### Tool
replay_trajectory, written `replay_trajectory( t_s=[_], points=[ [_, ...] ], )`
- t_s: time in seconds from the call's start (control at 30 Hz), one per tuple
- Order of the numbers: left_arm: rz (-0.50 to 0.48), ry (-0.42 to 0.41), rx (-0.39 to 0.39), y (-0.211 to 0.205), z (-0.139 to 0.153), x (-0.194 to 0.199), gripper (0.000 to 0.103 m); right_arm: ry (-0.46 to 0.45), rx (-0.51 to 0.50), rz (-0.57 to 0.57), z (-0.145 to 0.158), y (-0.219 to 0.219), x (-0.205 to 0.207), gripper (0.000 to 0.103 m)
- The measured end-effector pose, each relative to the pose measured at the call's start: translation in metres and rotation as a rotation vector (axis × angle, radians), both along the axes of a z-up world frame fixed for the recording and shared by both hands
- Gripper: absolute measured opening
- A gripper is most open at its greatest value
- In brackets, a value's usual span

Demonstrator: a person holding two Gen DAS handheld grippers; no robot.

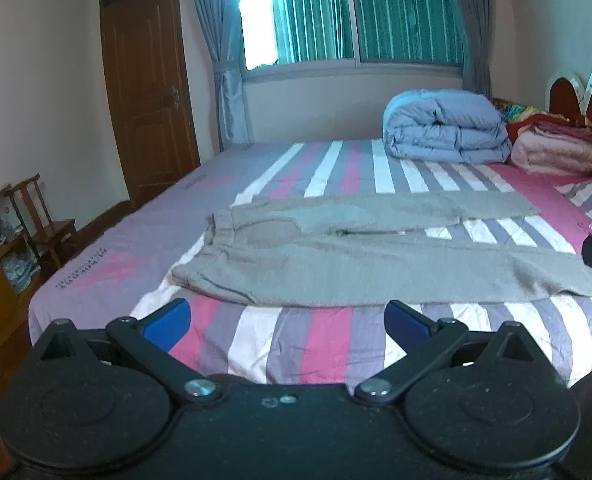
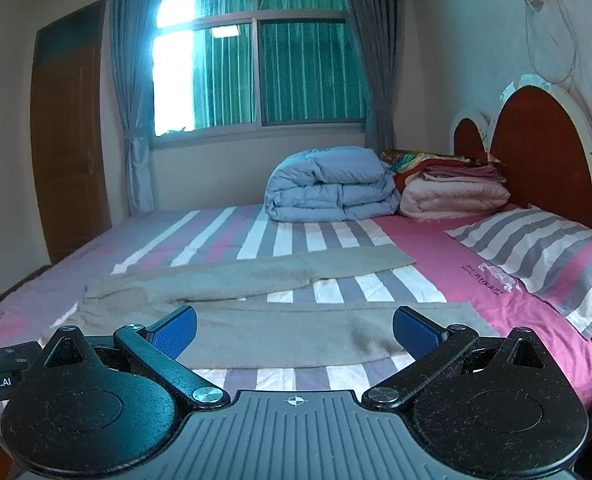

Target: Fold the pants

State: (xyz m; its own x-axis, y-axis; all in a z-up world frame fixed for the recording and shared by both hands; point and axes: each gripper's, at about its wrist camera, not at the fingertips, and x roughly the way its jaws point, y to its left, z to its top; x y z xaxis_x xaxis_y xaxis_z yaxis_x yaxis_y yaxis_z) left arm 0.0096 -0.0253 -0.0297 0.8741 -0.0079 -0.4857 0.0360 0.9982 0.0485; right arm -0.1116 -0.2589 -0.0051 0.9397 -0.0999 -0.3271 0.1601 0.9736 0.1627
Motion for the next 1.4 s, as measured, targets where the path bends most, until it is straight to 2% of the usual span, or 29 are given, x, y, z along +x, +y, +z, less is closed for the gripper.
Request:
replay_trajectory(
  t_s=[0.13,0.23,0.6,0.73,0.9,1.03,1.27,1.4],
  points=[
    [0.01,0.029,0.008,0.003,-0.005,0.005,0.097,-0.008,-0.023,0.008,-0.011,0.001,0.003,0.103],
    [0.027,0.044,0.022,0.006,-0.007,0.008,0.097,0.026,-0.03,0.014,-0.024,0.001,0.011,0.103],
    [0.059,0.172,0.03,0.015,-0.036,0.048,0.097,0.166,0.055,0.038,-0.075,-0.019,0.04,0.103],
    [0.068,0.204,0.046,0.01,-0.042,0.072,0.097,0.182,0.098,0.057,-0.086,-0.03,0.055,0.103],
    [0.076,0.22,0.056,0.006,-0.034,0.108,0.097,0.217,0.074,0.07,-0.083,-0.038,0.094,0.103],
    [0.086,0.223,0.091,0.008,-0.029,0.143,0.097,0.208,0.047,0.113,-0.075,-0.038,0.128,0.103],
    [0.133,0.245,0.112,0.041,-0.019,0.233,0.097,0.176,-0.07,0.292,-0.058,-0.025,0.217,0.103],
    [0.167,0.273,0.126,0.059,-0.024,0.281,0.092,0.184,-0.084,0.387,-0.054,-0.013,0.274,0.103]
  ],
)
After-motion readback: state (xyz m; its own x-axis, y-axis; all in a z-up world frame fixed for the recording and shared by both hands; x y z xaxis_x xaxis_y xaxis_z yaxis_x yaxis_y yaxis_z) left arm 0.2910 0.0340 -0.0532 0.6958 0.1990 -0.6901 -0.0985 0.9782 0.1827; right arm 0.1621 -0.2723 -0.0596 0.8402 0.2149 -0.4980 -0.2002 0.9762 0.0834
